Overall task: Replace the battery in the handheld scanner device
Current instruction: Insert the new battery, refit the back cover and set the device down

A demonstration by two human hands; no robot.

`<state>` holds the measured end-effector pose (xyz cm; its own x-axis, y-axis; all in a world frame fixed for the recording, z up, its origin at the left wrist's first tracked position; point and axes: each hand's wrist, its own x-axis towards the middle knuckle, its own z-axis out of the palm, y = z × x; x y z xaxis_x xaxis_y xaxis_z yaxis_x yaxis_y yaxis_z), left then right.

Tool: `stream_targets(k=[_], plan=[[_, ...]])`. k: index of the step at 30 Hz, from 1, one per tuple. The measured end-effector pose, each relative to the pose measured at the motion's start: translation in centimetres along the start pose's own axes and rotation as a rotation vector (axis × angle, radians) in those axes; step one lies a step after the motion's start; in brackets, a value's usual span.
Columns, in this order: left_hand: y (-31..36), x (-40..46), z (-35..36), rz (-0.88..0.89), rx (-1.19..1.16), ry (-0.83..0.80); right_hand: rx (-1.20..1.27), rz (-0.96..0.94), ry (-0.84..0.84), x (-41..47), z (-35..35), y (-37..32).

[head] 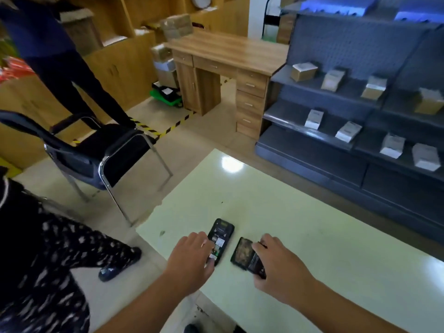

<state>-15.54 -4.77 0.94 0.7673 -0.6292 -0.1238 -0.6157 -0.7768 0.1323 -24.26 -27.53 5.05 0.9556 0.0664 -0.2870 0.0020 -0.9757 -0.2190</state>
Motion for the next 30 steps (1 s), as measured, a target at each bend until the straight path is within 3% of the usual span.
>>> stream_targets(k=[12,22,30], plan=[[-3.5,9.0,7.7,-0.194,-0.084,-0.273,0.066,0.21,-0.1,6.0,1.3,-2.6],[-2.0,11.0,10.8,-0.347,-0.203,-0.252,0.104,0.316,-0.138,6.1,2.5,-4.4],[-2.3,11.8,9.7,-0.448,-0.364,-0.35,0.112,0.371,-0.101,5.1,2.5,-4.4]])
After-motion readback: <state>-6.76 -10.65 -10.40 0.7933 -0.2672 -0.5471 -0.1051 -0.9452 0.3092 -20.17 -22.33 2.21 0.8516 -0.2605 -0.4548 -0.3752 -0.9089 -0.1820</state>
